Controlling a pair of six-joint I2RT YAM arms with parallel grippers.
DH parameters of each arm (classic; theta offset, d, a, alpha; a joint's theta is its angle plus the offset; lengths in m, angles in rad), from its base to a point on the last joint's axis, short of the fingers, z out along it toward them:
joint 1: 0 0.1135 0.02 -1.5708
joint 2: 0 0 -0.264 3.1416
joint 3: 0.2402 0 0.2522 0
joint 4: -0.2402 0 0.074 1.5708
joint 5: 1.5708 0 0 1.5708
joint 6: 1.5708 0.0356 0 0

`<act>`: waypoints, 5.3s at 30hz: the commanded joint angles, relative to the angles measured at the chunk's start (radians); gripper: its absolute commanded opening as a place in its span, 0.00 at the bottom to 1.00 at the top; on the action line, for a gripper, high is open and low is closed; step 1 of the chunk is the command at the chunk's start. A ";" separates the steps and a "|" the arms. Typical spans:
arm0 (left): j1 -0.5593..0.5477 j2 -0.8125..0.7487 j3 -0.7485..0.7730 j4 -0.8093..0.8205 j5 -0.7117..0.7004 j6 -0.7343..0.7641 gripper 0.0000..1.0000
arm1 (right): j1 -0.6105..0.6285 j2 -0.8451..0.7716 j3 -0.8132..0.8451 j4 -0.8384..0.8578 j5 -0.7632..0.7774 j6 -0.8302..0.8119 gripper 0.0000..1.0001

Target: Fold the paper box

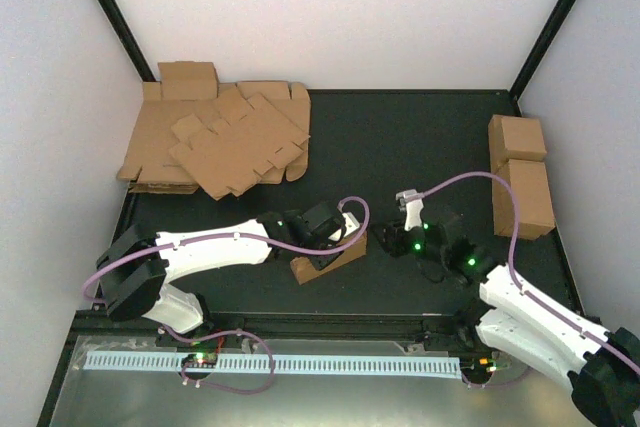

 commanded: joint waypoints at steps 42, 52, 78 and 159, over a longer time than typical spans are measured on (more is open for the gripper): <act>-0.002 0.030 -0.020 -0.088 -0.014 -0.004 0.49 | 0.124 0.111 -0.116 0.352 0.090 -0.381 0.09; -0.002 0.040 -0.017 -0.093 -0.014 -0.013 0.49 | 0.165 0.108 -0.203 0.412 0.165 -0.331 0.02; -0.002 0.034 -0.006 -0.099 0.000 0.010 0.49 | 0.222 -0.022 -0.181 0.293 0.273 -0.225 0.40; -0.011 -0.022 -0.002 -0.102 0.010 -0.015 0.67 | -0.035 0.154 0.107 0.110 -0.274 0.437 0.02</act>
